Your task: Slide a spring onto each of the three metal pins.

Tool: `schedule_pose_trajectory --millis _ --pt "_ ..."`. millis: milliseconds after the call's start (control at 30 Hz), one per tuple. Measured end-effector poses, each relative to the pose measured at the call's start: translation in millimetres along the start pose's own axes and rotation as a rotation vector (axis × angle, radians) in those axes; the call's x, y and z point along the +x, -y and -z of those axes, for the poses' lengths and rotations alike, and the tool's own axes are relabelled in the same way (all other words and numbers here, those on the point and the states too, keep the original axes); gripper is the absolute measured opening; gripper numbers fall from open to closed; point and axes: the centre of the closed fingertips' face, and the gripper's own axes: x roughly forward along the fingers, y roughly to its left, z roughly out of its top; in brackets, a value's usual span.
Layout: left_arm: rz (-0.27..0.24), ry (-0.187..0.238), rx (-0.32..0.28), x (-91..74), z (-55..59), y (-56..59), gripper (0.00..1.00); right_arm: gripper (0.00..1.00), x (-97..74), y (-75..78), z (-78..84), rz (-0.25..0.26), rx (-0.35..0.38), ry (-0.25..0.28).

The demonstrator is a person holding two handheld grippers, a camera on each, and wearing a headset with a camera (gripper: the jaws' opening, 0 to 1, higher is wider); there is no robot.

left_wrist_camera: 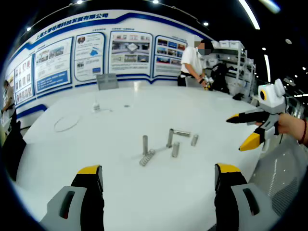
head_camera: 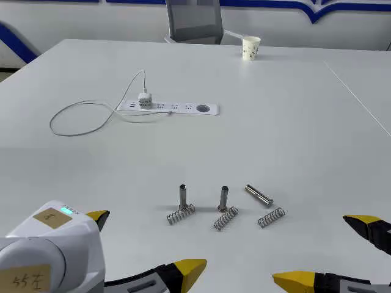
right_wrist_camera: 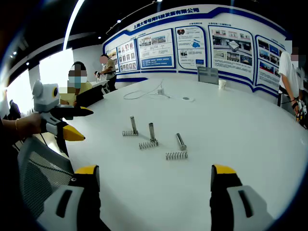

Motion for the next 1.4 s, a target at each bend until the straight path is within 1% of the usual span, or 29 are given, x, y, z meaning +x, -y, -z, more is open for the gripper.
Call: schedule_pose_trajectory --millis 67,133,200,367,500,667,733,933,1100,1267,1400 --pt "0.009 -0.005 -0.015 -0.6 1.9 1.7 0.98 0.97 -0.1 -0.5 0.3 0.000 -0.001 -0.001" --pt "0.013 0.012 -0.033 -1.2 0.7 1.4 0.97 0.97 -0.4 -0.8 1.1 -0.001 0.001 -0.002" --pt "0.012 0.016 -0.036 -1.4 0.2 0.8 0.97 0.97 -0.5 -0.5 2.2 0.001 0.002 -0.006" --pt "0.008 -0.001 -0.006 -2.2 3.8 1.0 0.97 0.96 -1.3 -0.5 3.2 0.004 0.006 -0.006" --pt "0.002 0.003 0.012 -2.5 1.8 1.3 0.95 0.96 -0.8 -1.7 4.4 0.001 0.008 -0.006" --pt "0.012 -0.020 0.025 -2.1 5.9 3.9 0.94 0.95 -0.7 -3.0 5.5 -0.004 0.012 -0.009" --pt "0.012 -0.018 0.028 -2.1 5.3 4.1 0.94 0.95 -1.0 -3.1 5.4 -0.004 0.013 -0.008" --pt "0.018 0.001 0.010 -2.9 2.0 4.5 0.94 0.95 -3.0 -3.1 6.2 -0.005 0.017 -0.008" --pt "0.022 -0.002 0.007 -2.5 2.6 5.2 0.93 0.93 -3.7 -2.8 7.0 -0.004 0.021 -0.010" --pt "0.024 0.010 0.008 -2.6 0.0 5.6 0.92 0.91 -4.1 1.3 4.3 0.016 0.012 -0.004" --pt "0.018 0.008 0.011 -2.9 0.1 4.8 0.92 0.91 -3.4 3.2 2.3 0.018 0.003 -0.005"
